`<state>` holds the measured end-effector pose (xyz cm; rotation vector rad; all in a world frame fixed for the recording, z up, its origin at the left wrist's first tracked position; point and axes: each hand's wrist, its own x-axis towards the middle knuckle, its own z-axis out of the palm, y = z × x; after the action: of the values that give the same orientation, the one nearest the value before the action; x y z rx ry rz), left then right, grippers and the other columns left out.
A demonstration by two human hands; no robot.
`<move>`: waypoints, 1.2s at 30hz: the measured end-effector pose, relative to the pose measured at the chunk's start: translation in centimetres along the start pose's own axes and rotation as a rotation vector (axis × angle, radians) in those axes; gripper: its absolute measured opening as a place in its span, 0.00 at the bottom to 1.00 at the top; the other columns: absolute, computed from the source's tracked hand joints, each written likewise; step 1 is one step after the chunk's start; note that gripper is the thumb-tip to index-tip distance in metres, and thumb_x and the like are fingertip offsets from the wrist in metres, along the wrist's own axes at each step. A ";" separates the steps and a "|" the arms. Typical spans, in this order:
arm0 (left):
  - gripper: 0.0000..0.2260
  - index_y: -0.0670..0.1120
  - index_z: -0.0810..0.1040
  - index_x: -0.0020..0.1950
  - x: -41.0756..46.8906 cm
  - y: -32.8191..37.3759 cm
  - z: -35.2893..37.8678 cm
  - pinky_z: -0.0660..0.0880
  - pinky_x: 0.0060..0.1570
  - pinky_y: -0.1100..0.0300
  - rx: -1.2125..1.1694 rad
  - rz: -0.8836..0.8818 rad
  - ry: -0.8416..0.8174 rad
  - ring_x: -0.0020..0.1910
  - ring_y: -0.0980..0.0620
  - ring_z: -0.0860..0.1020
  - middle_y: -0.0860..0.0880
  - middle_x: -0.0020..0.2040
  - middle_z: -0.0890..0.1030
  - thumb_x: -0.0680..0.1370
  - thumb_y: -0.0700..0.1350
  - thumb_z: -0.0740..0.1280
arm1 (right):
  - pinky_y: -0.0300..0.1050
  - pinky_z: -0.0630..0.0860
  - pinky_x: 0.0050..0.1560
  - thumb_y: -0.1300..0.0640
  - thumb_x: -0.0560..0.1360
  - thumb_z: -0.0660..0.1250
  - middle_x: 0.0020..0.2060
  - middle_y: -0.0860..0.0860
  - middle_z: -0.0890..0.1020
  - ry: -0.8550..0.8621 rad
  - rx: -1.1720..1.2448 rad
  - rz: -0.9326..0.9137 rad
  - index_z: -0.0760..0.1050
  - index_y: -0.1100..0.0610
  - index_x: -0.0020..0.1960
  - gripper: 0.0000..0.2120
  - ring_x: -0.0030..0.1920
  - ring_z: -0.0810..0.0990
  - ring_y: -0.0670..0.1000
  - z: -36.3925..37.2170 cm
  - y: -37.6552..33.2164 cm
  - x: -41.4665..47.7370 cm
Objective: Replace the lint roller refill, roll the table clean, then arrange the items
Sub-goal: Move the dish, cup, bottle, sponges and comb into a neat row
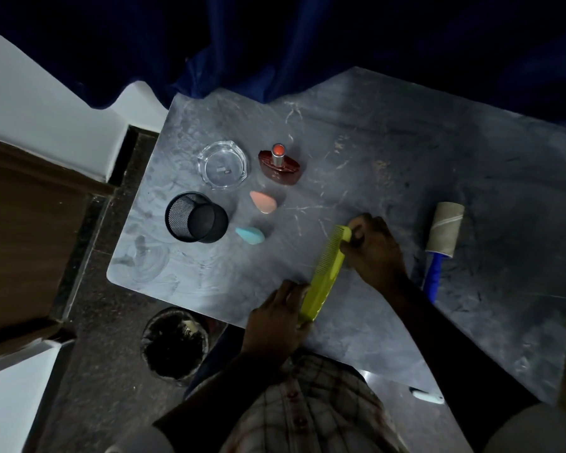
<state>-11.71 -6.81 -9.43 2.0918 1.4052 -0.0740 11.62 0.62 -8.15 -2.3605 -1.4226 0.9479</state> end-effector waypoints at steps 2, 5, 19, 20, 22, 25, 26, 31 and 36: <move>0.28 0.58 0.71 0.73 -0.1 0.2 0.0 0.83 0.36 0.53 0.000 0.018 0.016 0.58 0.51 0.81 0.58 0.66 0.72 0.73 0.61 0.70 | 0.54 0.80 0.52 0.53 0.71 0.75 0.51 0.53 0.79 0.004 0.080 0.028 0.74 0.53 0.54 0.15 0.50 0.81 0.56 -0.3 0.1 0.4; 0.28 0.56 0.71 0.71 -0.3 0.2 0.0 0.82 0.34 0.53 -0.031 0.039 0.064 0.57 0.50 0.82 0.57 0.65 0.74 0.73 0.60 0.71 | 0.52 0.80 0.43 0.62 0.75 0.74 0.44 0.55 0.83 -0.092 0.394 0.075 0.73 0.57 0.51 0.10 0.41 0.82 0.54 -0.9 0.0 0.3; 0.19 0.60 0.75 0.63 1.5 0.0 -2.5 0.77 0.36 0.69 -0.740 -0.228 0.413 0.40 0.57 0.84 0.59 0.48 0.84 0.74 0.51 0.75 | 0.43 0.82 0.31 0.70 0.78 0.69 0.44 0.59 0.82 -0.177 0.855 0.027 0.72 0.63 0.56 0.09 0.35 0.81 0.52 -4.7 -7.2 5.2; 0.19 0.60 0.75 0.62 1.8 0.1 -2.3 0.76 0.36 0.71 -0.768 -0.246 0.437 0.40 0.56 0.84 0.59 0.48 0.84 0.74 0.50 0.75 | 0.43 0.82 0.31 0.70 0.78 0.69 0.44 0.59 0.81 -0.182 0.830 0.026 0.72 0.63 0.55 0.09 0.35 0.81 0.53 -4.3 -7.4 5.7; 0.18 0.60 0.77 0.61 2.1 0.2 -1.9 0.75 0.38 0.73 -0.823 -0.294 0.468 0.40 0.55 0.84 0.59 0.49 0.85 0.73 0.50 0.76 | 0.44 0.82 0.31 0.70 0.78 0.69 0.45 0.59 0.82 -0.172 0.790 0.030 0.73 0.63 0.55 0.09 0.34 0.81 0.53 -3.3 -7.4 6.7; 0.18 0.59 0.79 0.61 2.2 0.3 -1.2 0.85 0.41 0.57 -0.922 -0.363 0.468 0.40 0.55 0.84 0.57 0.48 0.85 0.73 0.50 0.77 | 0.44 0.81 0.29 0.69 0.77 0.70 0.42 0.56 0.83 -0.160 0.743 0.046 0.74 0.62 0.54 0.09 0.31 0.81 0.49 -2.0 -7.1 8.0; 0.19 0.59 0.79 0.62 2.1 0.2 -1.0 0.86 0.40 0.50 -0.933 -0.375 0.461 0.40 0.55 0.84 0.57 0.48 0.85 0.73 0.49 0.78 | 0.44 0.81 0.28 0.69 0.77 0.70 0.41 0.56 0.83 -0.162 0.724 0.055 0.74 0.62 0.54 0.09 0.30 0.81 0.48 -1.6 -6.9 8.3; 0.20 0.57 0.79 0.63 2.3 -0.6 0.4 0.86 0.35 0.45 -0.939 -0.416 0.468 0.40 0.56 0.84 0.56 0.48 0.85 0.73 0.49 0.78 | 0.48 0.83 0.33 0.69 0.76 0.72 0.44 0.59 0.83 -0.132 0.574 0.044 0.75 0.60 0.52 0.09 0.34 0.82 0.52 -0.1 -6.2 9.3; 0.19 0.56 0.79 0.62 2.7 -2.0 1.0 0.84 0.41 0.62 -0.830 -0.395 0.488 0.40 0.56 0.86 0.56 0.47 0.86 0.73 0.50 0.78 | 0.60 0.85 0.39 0.68 0.74 0.73 0.42 0.59 0.83 -0.072 0.439 -0.028 0.77 0.60 0.49 0.08 0.36 0.84 0.59 0.8 -6.2 9.7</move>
<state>-11.94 -4.59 -12.17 1.1644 1.7108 0.7738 9.88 11.88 -9.64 -1.9956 -1.1246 1.2058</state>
